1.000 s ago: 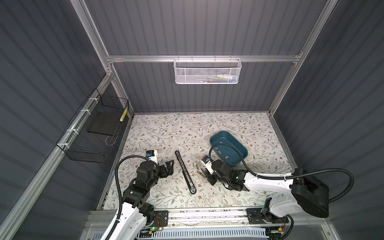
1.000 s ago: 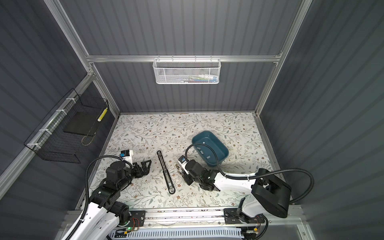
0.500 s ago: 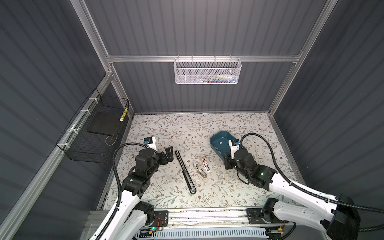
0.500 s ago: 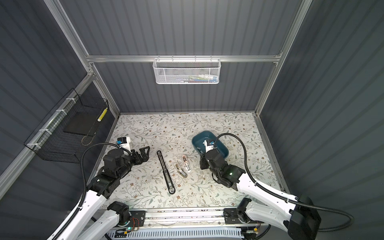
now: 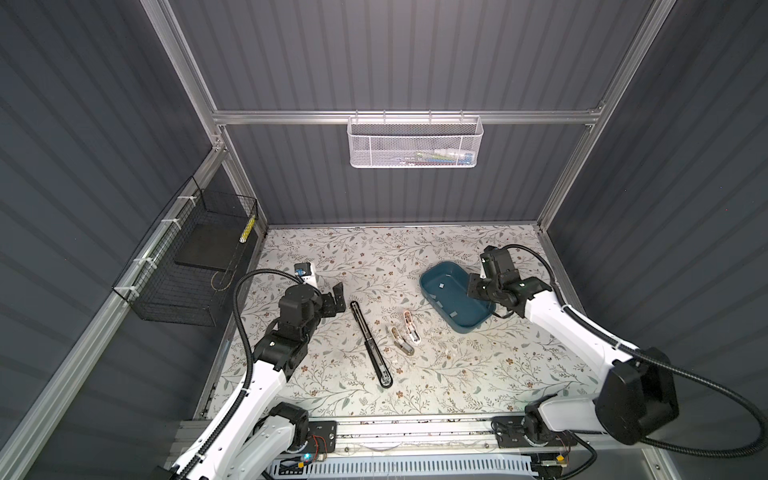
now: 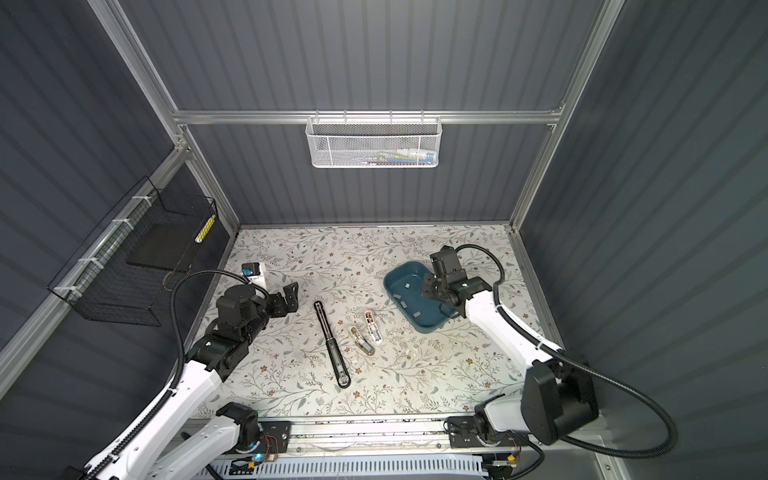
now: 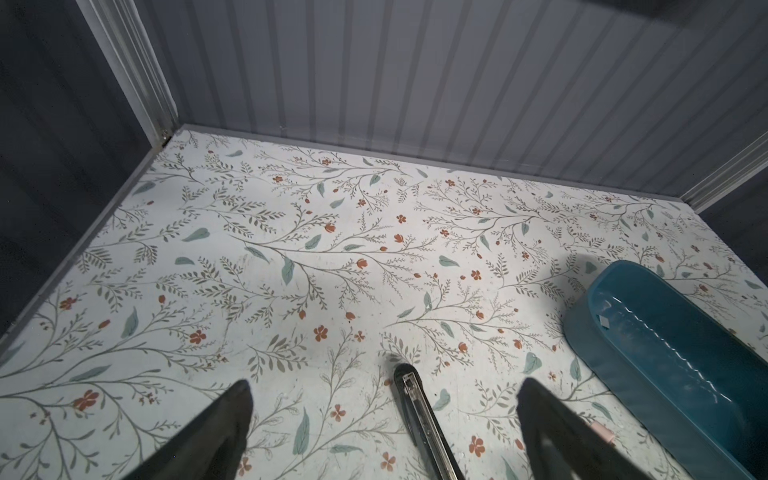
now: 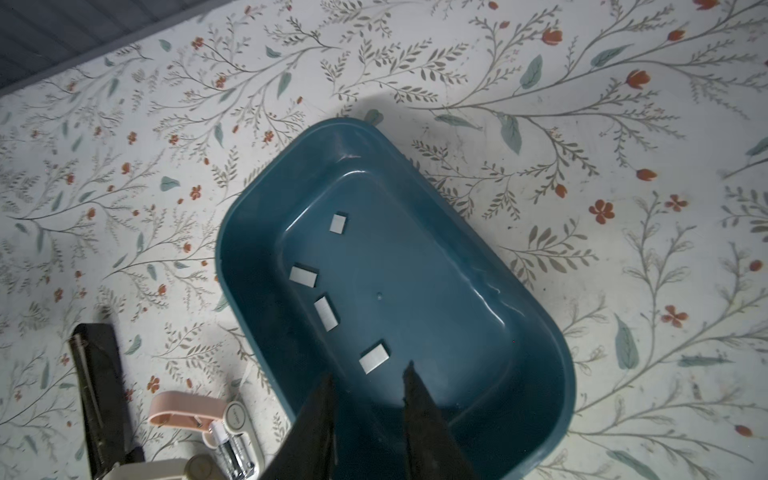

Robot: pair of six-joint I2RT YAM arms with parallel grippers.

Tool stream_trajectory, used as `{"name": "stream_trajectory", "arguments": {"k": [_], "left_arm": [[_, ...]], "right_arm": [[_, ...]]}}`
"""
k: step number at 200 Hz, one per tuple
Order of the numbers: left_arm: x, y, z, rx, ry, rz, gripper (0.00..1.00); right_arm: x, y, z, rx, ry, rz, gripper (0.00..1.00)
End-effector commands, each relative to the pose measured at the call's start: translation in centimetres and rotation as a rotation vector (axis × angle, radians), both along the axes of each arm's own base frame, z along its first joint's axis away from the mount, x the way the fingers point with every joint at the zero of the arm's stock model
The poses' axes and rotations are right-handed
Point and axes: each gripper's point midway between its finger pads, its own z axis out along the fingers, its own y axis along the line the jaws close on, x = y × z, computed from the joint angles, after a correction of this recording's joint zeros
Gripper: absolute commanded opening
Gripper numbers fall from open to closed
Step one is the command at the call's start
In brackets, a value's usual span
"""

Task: Load the staples into the stapler
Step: 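Raise the right gripper and move it over the teal tray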

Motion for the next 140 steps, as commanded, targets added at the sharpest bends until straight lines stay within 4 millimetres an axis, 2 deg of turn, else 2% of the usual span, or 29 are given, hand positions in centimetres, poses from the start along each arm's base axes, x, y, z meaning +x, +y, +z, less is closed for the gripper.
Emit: {"name": "stream_trajectory", "arguments": {"k": [1,14,32,76,113,140], "left_arm": [[0.8,0.7,3.1,0.047,-0.103,0.026,0.99],[1.3,1.0,3.8,0.069,-0.113,0.044,0.99],[1.9,1.1,4.5,0.088,-0.15,0.055,0.99],[3.0,1.0,3.7,0.114,-0.175,0.064,0.99],[3.3,-0.1,3.4,0.096,-0.177,0.016,0.99],[3.1,0.2,3.4,0.095,-0.173,0.029,0.99]], "right_arm": [[0.5,0.0,-1.4,-0.041,0.084,0.029,0.25],[0.9,0.2,-2.2,-0.058,0.111,0.037,0.22],[0.2,-0.1,-4.1,-0.075,0.165,0.029,0.21],[-3.8,-0.6,-8.6,-0.069,0.305,-0.015,0.18],[-5.5,0.8,-10.1,-0.064,0.348,0.016,0.18],[-6.2,2.4,-9.9,-0.084,0.357,0.082,0.18]]}}
